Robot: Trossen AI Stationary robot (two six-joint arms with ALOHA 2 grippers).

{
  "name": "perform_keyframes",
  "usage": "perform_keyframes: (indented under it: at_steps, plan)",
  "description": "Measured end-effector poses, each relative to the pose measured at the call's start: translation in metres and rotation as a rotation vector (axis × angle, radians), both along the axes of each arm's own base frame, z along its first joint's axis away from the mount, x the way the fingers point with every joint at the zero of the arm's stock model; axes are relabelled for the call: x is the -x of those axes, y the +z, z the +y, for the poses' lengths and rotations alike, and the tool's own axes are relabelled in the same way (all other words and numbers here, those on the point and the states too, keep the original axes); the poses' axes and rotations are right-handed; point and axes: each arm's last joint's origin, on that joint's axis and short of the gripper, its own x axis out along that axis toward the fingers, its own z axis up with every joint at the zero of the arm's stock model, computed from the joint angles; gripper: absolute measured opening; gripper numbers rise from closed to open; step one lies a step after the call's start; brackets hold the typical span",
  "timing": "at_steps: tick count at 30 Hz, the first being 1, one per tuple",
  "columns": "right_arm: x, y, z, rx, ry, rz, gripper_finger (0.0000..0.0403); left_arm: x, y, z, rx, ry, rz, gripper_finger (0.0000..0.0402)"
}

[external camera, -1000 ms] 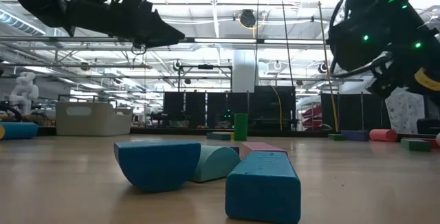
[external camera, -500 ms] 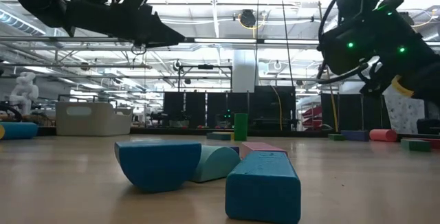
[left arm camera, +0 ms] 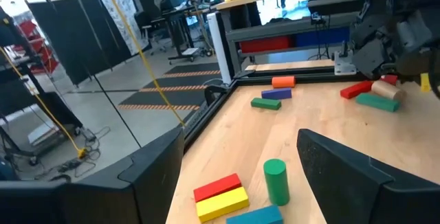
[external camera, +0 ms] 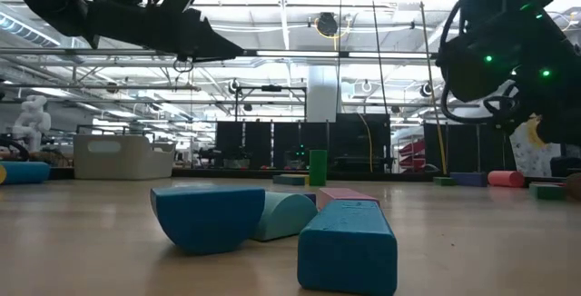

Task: Sort blocks by size
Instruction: Put the red half-circle block into the gray bin

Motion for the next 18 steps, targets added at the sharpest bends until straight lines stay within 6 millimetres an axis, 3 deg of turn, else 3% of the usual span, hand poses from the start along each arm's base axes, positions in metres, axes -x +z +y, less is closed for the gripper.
perform_keyframes:
  at_steps: [7, 18]
  plan:
    - [0.0028, -0.0054, 0.0092, -0.048, 0.105, -0.019, 0.0189, -0.0001, 0.0038, 0.0000, -0.024, 0.000, -0.032, 0.0286]
    - [0.0008, -0.0085, 0.0084, 0.155, -0.041, -0.023, 0.0046, -0.0001, 0.0034, 0.0000, -0.014, 0.000, -0.031, 0.0286]
